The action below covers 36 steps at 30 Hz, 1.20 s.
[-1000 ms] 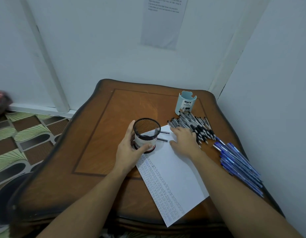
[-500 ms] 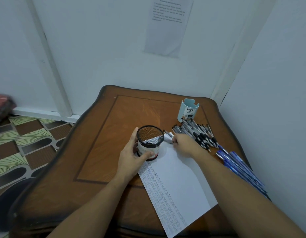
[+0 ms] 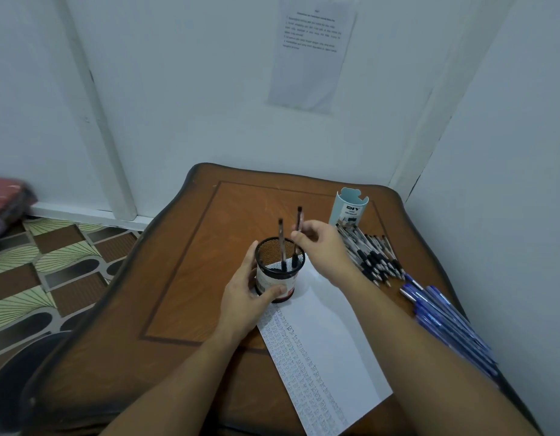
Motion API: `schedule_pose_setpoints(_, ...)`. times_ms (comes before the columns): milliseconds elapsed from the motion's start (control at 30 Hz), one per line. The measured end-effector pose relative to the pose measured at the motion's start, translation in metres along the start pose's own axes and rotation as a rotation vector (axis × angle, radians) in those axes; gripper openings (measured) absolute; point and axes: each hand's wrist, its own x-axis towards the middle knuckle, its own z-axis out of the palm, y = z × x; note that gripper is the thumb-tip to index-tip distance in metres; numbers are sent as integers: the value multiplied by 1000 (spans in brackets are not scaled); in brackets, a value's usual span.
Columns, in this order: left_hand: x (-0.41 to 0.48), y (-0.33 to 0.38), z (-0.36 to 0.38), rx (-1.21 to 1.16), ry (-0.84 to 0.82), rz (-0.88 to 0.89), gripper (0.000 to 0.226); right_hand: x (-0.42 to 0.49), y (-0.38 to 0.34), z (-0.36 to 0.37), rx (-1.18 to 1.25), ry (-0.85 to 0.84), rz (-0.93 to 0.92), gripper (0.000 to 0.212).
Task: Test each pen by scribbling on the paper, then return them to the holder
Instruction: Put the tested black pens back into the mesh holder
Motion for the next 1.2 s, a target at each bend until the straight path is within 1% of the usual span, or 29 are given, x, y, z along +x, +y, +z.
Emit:
schedule_pose_setpoints(100, 0, -1, 0, -6, -2, -3, 95, 1, 14, -10, 6, 52, 28, 24)
schedule_pose_setpoints(200, 1, -2, 0, -26, -3, -5, 95, 4, 26, -29, -36, 121, 50, 31)
schedule_pose_setpoints(267, 2, -4, 0, -35, -9, -8, 95, 11, 39, -49, -94, 180, 114, 33)
schedule_pose_setpoints(333, 2, -5, 1, -53, -21, -11, 96, 20, 52, -72, -251, 213, 182, 41)
schedule_pose_setpoints(367, 2, -5, 1, -55, -24, -12, 96, 26, 58, -82, -379, 199, 230, 49)
schedule_pose_setpoints(433, 2, -4, 1, -47, -18, -9, 95, 33, 68, -95, -572, 91, 354, 73)
schedule_pose_setpoints(500, 3, -4, 1, -48, -11, -5, 95, 40, 76, -98, -588, -33, 431, 90)
schedule_pose_setpoints(533, 3, -4, 1, -50, -10, -4, 96, 42, 78, -97, -559, -70, 435, 93)
schedule_pose_setpoints(667, 4, -6, 2, -73, -17, -15, 98, 50, 81, -94, -500, -92, 424, 91)
schedule_pose_setpoints(800, 3, -7, 2, -73, -24, -18, 97, 56, 82, -92, -553, -115, 471, 99)
schedule_pose_setpoints(967, 3, -5, 2, -69, -15, -13, 95, 58, 80, -87, -642, -160, 454, 88)
schedule_pose_setpoints(1100, 3, -5, 2, -70, -13, -11, 97, 56, 80, -84, -614, -164, 421, 87)
schedule_pose_setpoints(1200, 3, -5, 2, -73, -6, -3, 98, 54, 81, -84, -587, -145, 386, 77)
